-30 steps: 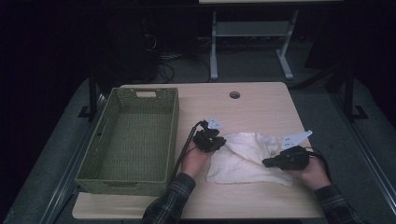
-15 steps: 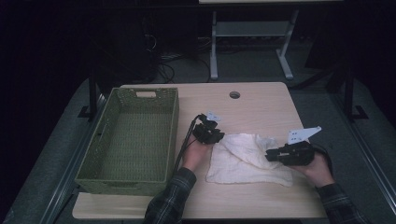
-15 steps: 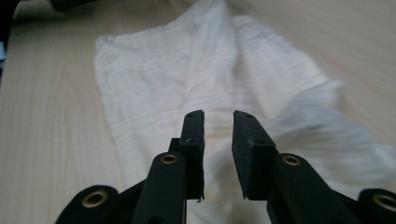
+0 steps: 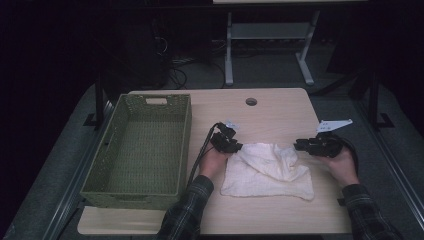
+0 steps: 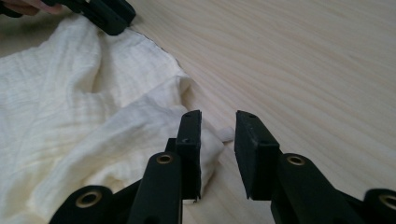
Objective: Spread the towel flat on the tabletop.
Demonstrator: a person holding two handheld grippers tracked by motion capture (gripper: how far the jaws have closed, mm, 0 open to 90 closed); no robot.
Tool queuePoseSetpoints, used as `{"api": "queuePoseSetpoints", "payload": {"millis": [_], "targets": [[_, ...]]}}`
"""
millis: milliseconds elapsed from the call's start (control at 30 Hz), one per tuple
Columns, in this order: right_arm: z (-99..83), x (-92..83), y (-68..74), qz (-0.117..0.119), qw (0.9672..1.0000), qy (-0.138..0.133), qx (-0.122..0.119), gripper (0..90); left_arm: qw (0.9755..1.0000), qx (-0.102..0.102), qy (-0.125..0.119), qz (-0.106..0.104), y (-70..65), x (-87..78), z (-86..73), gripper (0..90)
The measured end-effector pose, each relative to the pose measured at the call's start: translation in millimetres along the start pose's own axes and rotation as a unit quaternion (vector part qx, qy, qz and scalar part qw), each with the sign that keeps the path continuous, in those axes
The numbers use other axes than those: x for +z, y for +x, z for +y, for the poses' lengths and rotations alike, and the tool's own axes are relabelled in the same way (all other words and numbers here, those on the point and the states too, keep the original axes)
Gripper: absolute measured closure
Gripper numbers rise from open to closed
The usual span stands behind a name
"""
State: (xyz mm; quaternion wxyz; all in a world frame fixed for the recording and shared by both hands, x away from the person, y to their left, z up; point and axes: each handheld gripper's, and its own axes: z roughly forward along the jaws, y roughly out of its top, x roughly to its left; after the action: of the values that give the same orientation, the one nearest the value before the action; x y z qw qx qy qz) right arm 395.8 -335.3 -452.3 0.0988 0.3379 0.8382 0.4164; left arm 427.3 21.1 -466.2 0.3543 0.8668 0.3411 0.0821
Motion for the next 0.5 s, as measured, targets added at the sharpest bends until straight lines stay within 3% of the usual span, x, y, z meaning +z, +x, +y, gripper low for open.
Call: {"api": "queuePoseSetpoints", "payload": {"millis": [67, 133, 233, 300, 500], "targets": [[-0.8, 2.9, -1.6, 0.002, 1.0, 0.004, 0.003, 71.0, 1.0, -0.002, 0.002, -0.009, -0.8, 0.3, -0.3, 79.8], [-2.2, 4.6, -4.1, -0.001, 0.9999, 0.007, 0.008, 71.0, 1.0, 0.004, 0.004, -0.005, -3.3, 0.0, 0.4, 86.6], [-3.4, 6.8, -8.0, 0.002, 0.9999, 0.007, 0.014, 69.4, 1.0, 0.009, 0.002, 0.001, -2.4, -2.1, 1.2, 87.9], [-3.6, 10.5, -9.1, 0.011, 0.9998, 0.007, 0.017, 67.6, 0.9999, 0.0, -0.007, 0.01, -0.4, -6.4, 1.4, 88.1], [-3.4, 29.2, -3.3, 0.021, 0.9989, 0.041, 0.01, 67.2, 0.999, -0.015, -0.028, 0.031, 3.3, -17.7, 3.0, 88.3]]}}
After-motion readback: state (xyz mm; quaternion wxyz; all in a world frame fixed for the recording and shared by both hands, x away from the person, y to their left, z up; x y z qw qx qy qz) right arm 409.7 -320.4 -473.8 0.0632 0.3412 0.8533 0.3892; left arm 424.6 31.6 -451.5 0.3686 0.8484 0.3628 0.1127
